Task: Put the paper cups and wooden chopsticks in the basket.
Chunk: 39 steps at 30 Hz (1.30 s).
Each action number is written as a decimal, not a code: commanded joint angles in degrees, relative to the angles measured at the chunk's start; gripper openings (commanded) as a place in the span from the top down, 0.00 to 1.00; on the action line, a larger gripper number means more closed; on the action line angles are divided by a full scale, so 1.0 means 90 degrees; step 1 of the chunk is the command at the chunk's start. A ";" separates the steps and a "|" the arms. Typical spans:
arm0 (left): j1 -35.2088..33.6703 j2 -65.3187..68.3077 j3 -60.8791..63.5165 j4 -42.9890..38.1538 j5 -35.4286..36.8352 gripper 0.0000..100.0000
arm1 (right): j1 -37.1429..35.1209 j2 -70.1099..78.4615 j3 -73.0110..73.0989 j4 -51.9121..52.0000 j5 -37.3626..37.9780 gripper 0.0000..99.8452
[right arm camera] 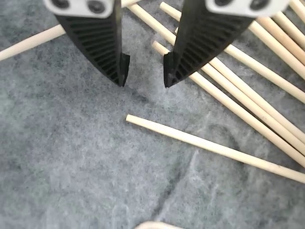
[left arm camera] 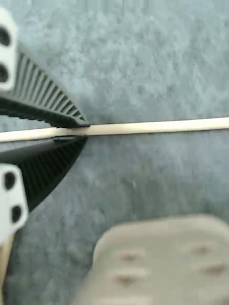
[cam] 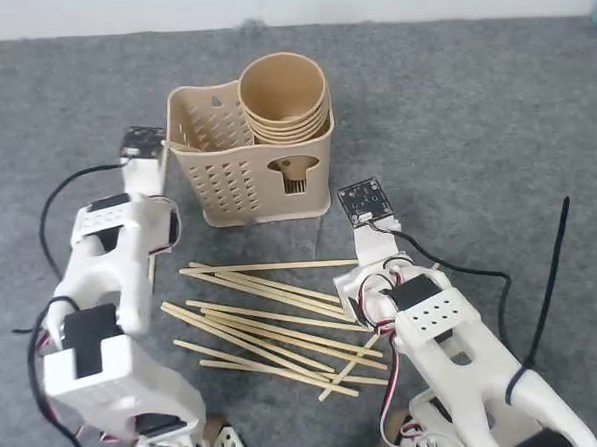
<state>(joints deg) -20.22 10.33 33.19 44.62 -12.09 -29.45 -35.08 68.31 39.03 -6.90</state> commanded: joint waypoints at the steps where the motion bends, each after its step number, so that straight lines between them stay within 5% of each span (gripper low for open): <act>1: -0.0430 -0.0107 -0.0220 0.0059 0.0440 0.99 | 0.0093 -0.0112 0.0000 -0.0122 0.0078 0.86; 6: -0.1006 -0.0664 -0.0044 0.0225 0.0752 0.99 | 0.0093 -0.0112 -0.0010 -0.0122 0.0078 0.86; 15: -0.1201 -0.3253 0.0718 0.2159 0.0762 0.99 | 0.0093 -0.0112 0.0000 -0.0122 0.0078 0.86; 29: -0.1162 -0.8186 0.1197 0.2159 0.0791 0.99 | 0.0093 -0.0112 0.0000 -0.0122 0.0049 0.86; 33: -0.1153 -0.9221 0.1460 0.1192 0.1221 0.99 | 0.0093 -0.0112 0.0000 -0.0122 0.0049 0.86; 39: -0.0781 -1.0129 0.2662 -0.2090 0.2618 0.99 | 0.0093 -0.0112 0.0010 -0.0122 0.0039 0.86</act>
<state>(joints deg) -29.89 -78.20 53.67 41.98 6.55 -29.45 -35.08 68.31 39.03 -6.90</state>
